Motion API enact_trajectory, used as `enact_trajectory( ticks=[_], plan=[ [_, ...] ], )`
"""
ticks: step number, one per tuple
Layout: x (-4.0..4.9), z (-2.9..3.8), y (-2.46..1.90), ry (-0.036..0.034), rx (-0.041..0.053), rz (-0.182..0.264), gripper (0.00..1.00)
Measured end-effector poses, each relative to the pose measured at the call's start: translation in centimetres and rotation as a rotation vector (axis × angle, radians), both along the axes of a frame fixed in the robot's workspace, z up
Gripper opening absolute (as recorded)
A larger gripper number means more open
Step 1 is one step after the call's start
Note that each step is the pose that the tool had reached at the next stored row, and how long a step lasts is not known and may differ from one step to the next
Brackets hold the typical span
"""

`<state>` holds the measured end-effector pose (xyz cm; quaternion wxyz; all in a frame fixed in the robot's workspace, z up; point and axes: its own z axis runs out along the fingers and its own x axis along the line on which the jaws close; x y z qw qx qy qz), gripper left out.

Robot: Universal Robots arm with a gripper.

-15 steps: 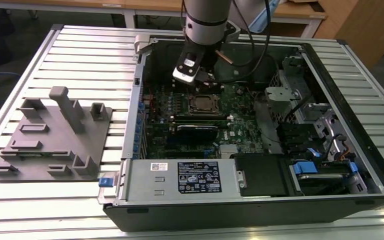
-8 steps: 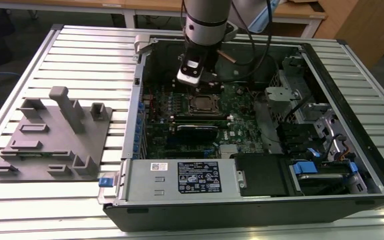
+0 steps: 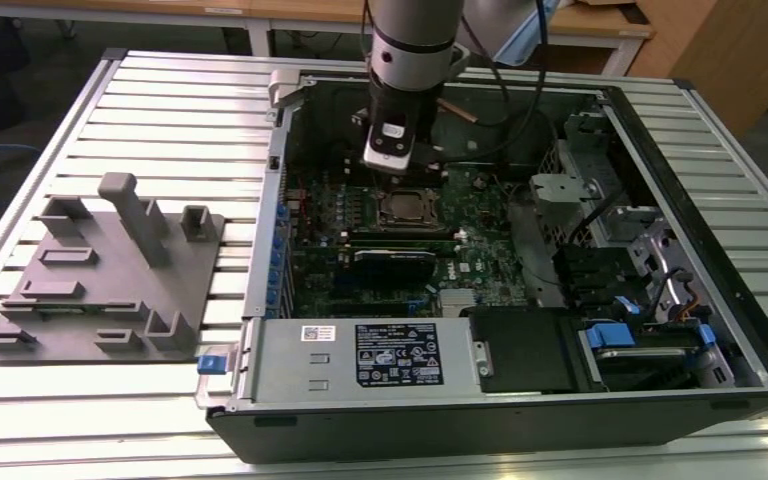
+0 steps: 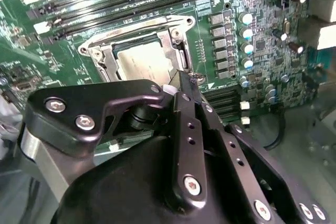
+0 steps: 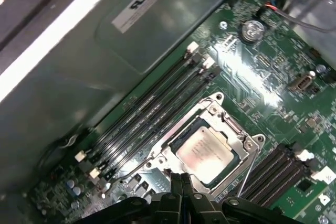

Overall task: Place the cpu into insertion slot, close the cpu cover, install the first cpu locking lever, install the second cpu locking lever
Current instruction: 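Close the cpu cover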

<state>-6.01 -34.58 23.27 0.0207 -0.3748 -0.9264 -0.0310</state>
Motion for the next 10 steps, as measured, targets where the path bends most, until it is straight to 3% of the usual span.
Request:
enact_trajectory(
  ticks=[4,10],
  plan=[
    [0.25,-0.03,0.01,-0.0001,0.0003,0.03,0.1],
    [1.37,-0.03,0.0,0.0002,0.0002,0.031,0.1]
  ],
)
